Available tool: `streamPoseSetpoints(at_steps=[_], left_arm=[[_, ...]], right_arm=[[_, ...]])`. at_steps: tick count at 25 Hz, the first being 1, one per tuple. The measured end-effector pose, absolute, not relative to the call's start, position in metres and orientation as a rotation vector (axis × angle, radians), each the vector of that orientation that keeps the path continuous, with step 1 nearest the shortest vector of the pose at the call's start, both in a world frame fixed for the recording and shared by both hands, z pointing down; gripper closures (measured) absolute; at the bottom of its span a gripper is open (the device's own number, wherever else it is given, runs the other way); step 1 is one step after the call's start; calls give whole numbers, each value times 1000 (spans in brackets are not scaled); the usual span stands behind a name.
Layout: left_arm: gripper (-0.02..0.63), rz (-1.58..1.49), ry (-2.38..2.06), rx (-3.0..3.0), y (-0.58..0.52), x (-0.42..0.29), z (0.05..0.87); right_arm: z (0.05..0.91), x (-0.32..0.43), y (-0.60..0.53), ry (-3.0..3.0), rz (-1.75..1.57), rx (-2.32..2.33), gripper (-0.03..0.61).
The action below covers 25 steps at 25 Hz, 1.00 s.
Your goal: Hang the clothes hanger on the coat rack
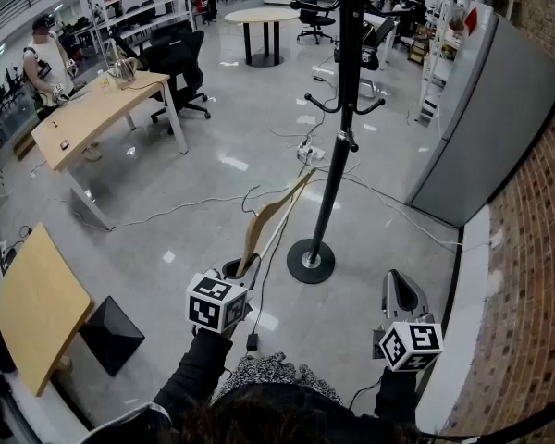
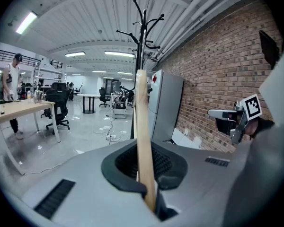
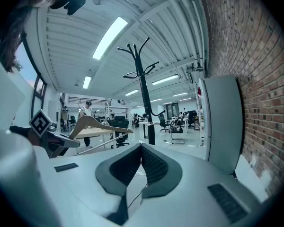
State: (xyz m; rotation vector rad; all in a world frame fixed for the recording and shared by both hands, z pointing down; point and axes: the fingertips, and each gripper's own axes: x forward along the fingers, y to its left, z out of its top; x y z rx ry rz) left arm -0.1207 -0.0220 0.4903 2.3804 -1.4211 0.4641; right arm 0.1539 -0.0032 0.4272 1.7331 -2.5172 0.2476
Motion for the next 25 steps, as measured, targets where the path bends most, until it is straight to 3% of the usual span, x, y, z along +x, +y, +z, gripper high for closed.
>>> streamPoseSetpoints(at_steps=[25], left_arm=[[607, 538, -1329, 2407, -176, -92, 505]], right_arm=[[437, 190, -127, -2455, 261, 1837, 569]])
